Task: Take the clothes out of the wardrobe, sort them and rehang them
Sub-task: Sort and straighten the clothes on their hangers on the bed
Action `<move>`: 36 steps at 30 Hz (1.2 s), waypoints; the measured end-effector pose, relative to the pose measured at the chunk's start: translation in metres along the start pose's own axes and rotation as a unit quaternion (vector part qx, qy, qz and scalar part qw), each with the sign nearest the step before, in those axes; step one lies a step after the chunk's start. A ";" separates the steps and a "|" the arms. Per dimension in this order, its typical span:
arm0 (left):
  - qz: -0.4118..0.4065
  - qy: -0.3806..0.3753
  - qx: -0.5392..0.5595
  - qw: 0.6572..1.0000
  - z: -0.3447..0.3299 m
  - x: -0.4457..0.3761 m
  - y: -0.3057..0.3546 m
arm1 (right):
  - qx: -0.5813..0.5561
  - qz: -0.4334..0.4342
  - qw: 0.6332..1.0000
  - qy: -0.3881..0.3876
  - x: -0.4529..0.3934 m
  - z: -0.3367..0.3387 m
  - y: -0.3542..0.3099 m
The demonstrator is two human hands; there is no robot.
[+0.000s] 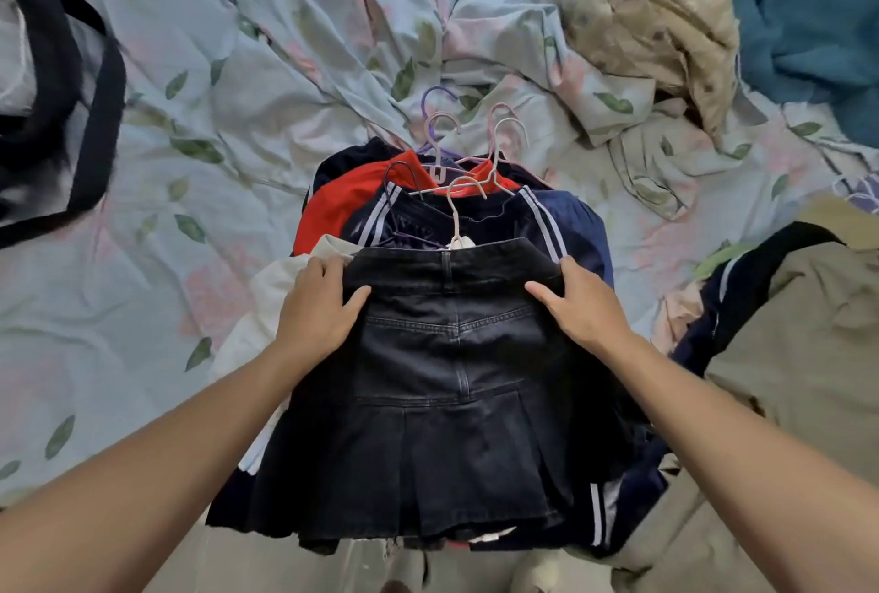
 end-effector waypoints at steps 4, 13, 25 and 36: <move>-0.037 0.007 -0.040 0.998 -0.001 0.005 0.007 | -0.031 -0.005 0.999 0.025 0.026 0.008 0.007; -0.173 0.057 -0.005 0.983 0.010 0.063 0.051 | -0.077 -0.004 0.993 0.086 0.102 0.011 0.017; -0.049 0.071 0.133 0.987 0.088 0.226 0.099 | -0.093 0.058 0.987 0.119 0.238 0.097 0.013; -0.043 0.148 0.069 0.986 0.249 0.376 0.080 | -0.114 0.200 0.970 0.084 0.349 0.179 -0.133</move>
Point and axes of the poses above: each hand's wrist, its own x-axis away from the middle knuckle, its own z-axis out of the back of the hand, y = z × x, the point moved 8 cm from there along -x, towards the middle knuckle, and after that the axes turned 13 degrees about x, right-handed, at the moved point
